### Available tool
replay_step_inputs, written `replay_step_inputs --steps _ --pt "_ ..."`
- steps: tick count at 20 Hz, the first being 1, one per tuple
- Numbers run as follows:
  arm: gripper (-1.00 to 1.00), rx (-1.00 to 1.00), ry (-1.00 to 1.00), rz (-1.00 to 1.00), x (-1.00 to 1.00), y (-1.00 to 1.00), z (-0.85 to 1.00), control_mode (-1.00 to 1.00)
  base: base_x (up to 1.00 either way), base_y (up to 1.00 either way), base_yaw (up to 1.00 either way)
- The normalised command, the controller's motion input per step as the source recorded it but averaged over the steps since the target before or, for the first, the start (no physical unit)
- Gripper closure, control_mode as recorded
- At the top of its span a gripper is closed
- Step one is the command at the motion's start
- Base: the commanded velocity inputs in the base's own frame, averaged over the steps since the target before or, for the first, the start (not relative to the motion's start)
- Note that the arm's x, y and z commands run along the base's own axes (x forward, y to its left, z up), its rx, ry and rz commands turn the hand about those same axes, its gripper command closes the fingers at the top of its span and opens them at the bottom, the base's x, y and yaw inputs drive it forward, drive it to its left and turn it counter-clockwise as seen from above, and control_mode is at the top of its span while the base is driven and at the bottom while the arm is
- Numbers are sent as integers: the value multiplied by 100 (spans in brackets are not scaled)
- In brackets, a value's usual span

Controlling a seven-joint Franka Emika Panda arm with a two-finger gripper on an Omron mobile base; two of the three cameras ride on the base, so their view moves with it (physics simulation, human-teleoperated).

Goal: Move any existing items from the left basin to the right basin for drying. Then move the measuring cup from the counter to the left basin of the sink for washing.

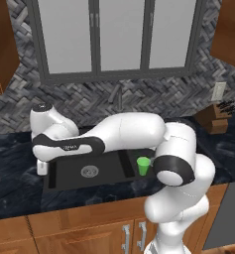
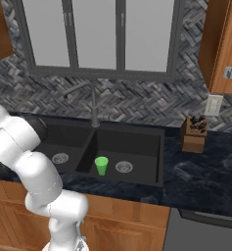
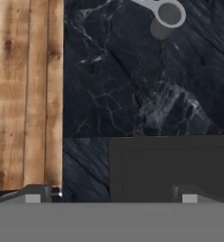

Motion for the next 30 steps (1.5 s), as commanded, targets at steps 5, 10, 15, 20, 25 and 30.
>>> replay_step_inputs --steps 5,10,15,20,25,30 --pt "-100 0 0 0 0 11 0 -100 0 0 0" --pt "-100 0 0 3 0 26 0 -100 0 0 0" --pt "-100 0 0 6 0 29 0 -100 0 0 0" --pt "-100 -1 0 8 0 32 0 -100 0 0 0" --pt "-100 -3 0 9 1 36 0 -100 0 0 0" --pt "-100 -3 0 8 5 36 0 -100 0 0 0"
